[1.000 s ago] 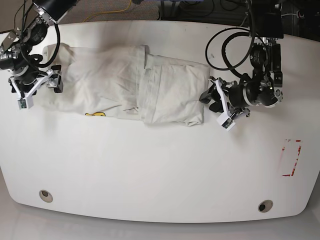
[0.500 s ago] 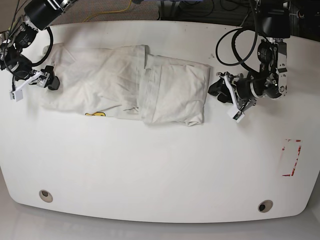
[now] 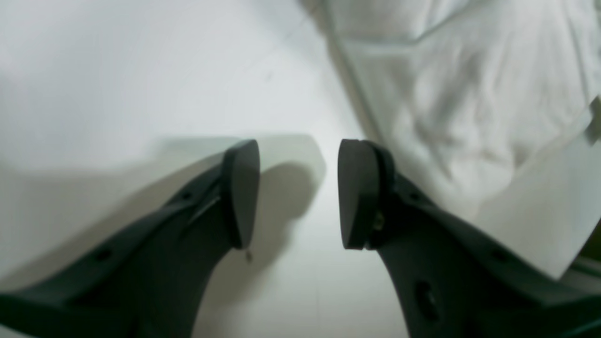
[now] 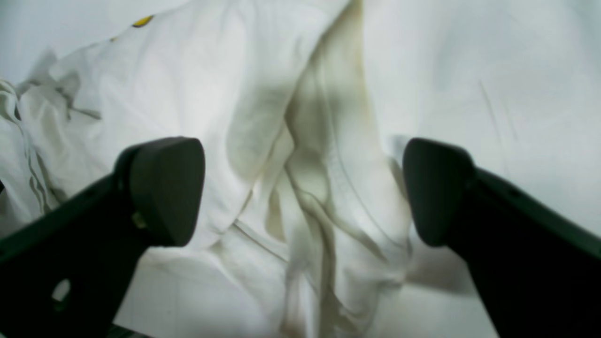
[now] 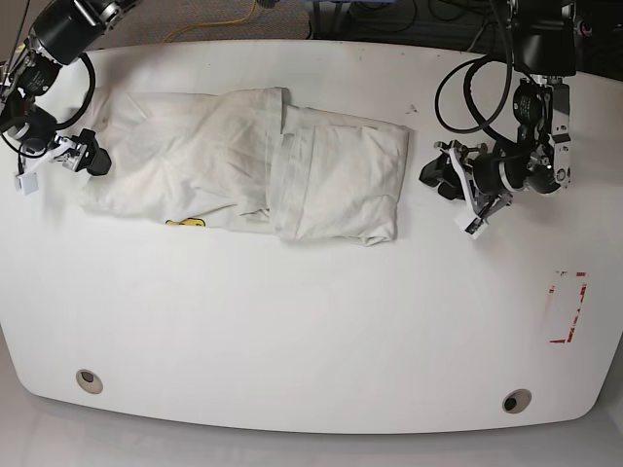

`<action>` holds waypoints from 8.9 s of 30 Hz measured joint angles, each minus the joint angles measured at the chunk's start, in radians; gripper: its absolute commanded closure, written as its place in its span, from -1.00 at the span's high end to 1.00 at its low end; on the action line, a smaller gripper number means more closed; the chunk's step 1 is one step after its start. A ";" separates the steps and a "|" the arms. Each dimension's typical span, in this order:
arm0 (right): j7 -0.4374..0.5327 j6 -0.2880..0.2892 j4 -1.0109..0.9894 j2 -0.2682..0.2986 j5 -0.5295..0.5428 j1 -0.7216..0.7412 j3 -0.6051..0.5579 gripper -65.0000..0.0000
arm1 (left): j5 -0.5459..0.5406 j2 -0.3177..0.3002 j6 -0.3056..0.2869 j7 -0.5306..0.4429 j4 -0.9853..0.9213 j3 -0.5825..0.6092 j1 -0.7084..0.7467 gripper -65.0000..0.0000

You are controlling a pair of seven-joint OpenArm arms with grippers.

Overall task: Layout the t-shirt on the table in an organized manner, then fold the t-shirt properly
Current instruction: 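Release the shirt with both grippers and reposition them at its ends, then pinch both ends of the folded shirt with both grippers, then lift both ends and bring the grippers toward each other, folding in half, then lower the doubled shirt and release it, withdrawing the left gripper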

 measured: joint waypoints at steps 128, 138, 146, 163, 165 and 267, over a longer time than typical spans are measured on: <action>0.000 0.000 0.274 -0.212 -0.005 -0.006 -0.145 -1.00 | 0.135 0.127 -0.003 -0.112 -0.120 0.220 -0.107 -0.21; -0.003 -0.008 0.464 -0.252 0.048 -0.016 -0.240 -1.00 | 0.143 0.177 0.022 -0.104 -0.120 0.388 -0.139 -0.21; -0.011 0.000 0.629 -0.344 0.126 -0.004 -0.378 -1.00 | 0.132 0.211 0.048 -0.108 -0.127 0.420 -0.143 -0.21; -0.010 0.000 0.645 -0.381 0.124 -0.003 -0.628 -1.00 | 0.138 0.211 0.053 -0.089 -0.127 0.369 -0.148 -0.21; -0.007 0.000 0.627 -0.381 0.124 -0.003 -0.643 -1.00 | 0.138 0.211 0.053 -0.089 -0.127 0.367 -0.148 -0.21; -0.008 0.000 0.528 -0.507 0.112 0.056 -0.774 -0.50 | -0.043 0.144 -0.015 -0.221 -0.179 0.234 -0.046 -0.21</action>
